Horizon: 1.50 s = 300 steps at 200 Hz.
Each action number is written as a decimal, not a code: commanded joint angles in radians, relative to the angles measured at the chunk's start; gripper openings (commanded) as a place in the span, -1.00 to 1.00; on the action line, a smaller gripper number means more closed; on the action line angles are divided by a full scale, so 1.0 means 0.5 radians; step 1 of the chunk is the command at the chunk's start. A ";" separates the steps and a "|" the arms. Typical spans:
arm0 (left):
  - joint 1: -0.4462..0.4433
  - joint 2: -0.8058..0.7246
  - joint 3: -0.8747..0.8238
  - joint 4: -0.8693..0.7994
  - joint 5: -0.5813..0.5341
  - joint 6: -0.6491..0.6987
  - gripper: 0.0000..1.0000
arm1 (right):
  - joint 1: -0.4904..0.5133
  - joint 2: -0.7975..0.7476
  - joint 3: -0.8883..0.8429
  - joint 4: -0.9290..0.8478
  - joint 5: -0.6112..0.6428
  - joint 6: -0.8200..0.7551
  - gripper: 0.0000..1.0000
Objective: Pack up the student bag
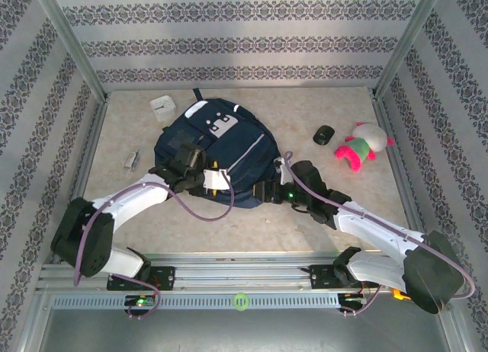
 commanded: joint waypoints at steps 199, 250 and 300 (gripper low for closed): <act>-0.017 0.026 0.369 -0.274 0.978 -1.714 -0.92 | 0.509 0.104 0.250 -0.111 0.715 0.220 0.13; -0.020 0.088 0.414 -0.370 0.993 -1.936 -0.96 | 0.582 0.302 0.335 -0.038 1.050 0.339 0.03; -0.020 0.091 0.393 -0.344 1.125 -2.000 -0.97 | 0.580 0.517 0.430 0.195 1.051 0.303 0.04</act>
